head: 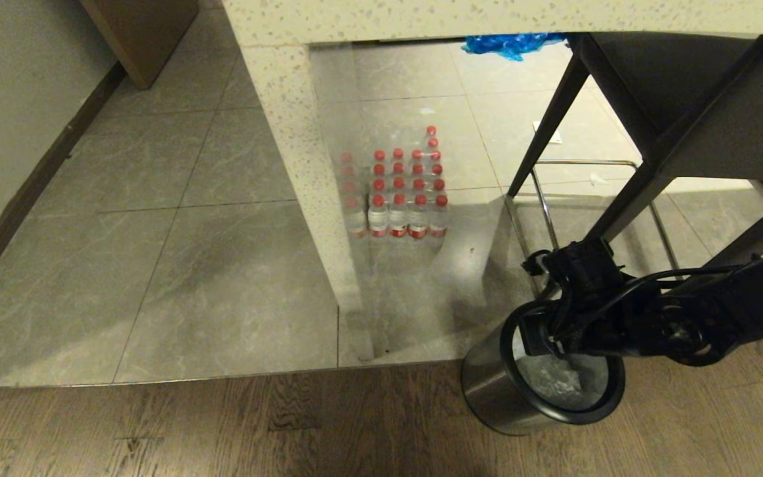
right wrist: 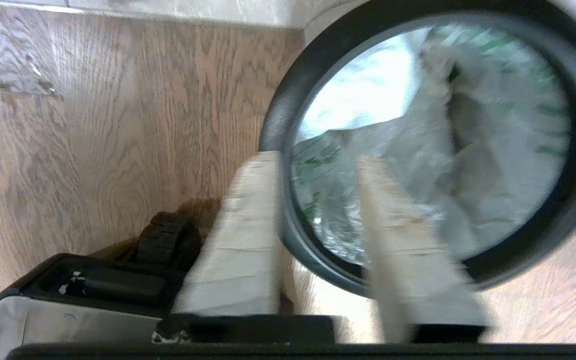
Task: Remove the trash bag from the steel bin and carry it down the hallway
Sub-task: Place the outer trash can on the ground
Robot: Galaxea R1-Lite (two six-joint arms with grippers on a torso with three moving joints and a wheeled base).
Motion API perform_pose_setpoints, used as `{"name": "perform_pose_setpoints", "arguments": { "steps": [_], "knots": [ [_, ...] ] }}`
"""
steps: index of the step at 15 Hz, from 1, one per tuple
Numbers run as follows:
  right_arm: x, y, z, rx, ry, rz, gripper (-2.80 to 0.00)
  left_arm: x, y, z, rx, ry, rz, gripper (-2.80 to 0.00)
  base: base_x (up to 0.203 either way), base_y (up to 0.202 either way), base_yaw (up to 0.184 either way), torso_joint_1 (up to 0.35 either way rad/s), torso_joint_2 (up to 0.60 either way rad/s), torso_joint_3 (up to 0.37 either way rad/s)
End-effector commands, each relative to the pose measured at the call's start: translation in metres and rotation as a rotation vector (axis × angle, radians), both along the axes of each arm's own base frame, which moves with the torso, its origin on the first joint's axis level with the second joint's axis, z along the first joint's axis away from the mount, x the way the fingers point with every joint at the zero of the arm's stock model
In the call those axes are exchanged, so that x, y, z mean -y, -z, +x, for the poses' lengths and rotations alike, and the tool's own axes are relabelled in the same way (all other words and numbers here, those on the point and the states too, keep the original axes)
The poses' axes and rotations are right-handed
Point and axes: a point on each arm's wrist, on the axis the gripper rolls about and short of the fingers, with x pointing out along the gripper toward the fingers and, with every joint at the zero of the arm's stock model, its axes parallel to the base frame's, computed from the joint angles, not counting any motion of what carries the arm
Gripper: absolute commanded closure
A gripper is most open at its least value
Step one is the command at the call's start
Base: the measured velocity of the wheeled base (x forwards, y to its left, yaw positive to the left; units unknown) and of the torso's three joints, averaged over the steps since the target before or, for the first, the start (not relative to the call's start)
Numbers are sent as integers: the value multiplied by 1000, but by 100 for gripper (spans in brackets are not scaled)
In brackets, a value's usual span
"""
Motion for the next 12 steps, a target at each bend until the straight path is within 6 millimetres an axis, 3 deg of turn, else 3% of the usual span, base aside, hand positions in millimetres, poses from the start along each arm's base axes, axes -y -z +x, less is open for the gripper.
{"name": "perform_pose_setpoints", "arguments": {
  "steps": [1, 12],
  "knots": [
    [-10, 19, 6, -52, -15, -6, -280, 0, 0, 0, -3, 0, 0, 0, 0, 0, 0, 0, 0, 0],
    [-26, 74, 34, -161, -21, 3, -280, 0, 0, 0, -3, 0, 0, 0, 0, 0, 0, 0, 0, 0]
  ]
}}
